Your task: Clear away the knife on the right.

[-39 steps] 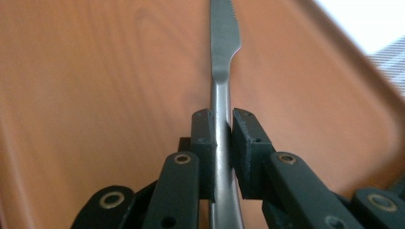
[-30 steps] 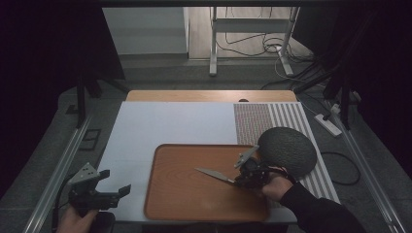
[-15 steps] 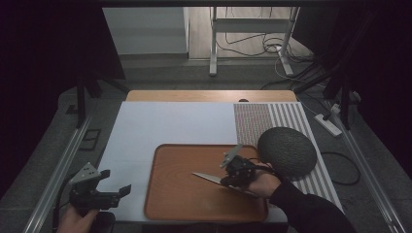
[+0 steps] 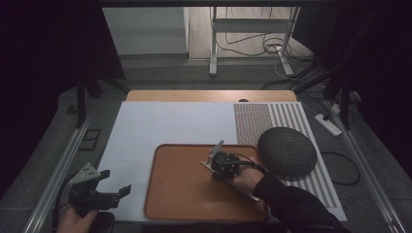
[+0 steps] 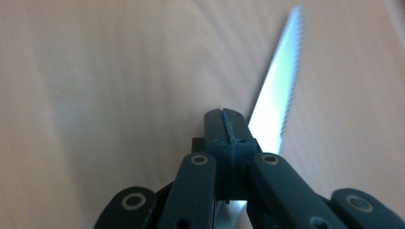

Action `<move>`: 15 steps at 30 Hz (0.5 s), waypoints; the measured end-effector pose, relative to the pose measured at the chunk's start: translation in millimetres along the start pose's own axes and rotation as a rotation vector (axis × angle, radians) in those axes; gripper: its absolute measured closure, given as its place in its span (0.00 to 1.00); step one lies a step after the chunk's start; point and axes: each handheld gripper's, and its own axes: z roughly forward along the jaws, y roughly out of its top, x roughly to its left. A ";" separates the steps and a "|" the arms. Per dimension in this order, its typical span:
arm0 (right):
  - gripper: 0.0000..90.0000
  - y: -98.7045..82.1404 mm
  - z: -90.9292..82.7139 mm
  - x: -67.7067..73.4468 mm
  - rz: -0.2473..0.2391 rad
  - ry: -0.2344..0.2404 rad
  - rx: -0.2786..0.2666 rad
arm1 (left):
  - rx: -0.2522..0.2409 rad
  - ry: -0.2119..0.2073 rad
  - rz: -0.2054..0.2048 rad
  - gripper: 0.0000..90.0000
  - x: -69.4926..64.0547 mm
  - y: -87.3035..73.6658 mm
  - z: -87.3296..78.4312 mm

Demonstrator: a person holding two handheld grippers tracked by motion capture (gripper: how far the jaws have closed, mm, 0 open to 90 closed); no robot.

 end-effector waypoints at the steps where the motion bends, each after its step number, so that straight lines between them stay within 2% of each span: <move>1: 1.00 -3.3 -1.5 -4.3 0.018 -0.004 0.001 | 0.000 0.000 0.000 0.04 -0.1 0.0 0.0; 7: 1.00 -23.5 -12.5 -21.4 0.084 -0.050 0.030 | -0.001 -0.001 0.000 0.05 0.1 0.0 -0.2; 15: 1.00 -48.2 -24.6 -29.9 0.142 -0.055 0.041 | -0.002 -0.002 -0.001 0.05 0.3 -0.1 -0.3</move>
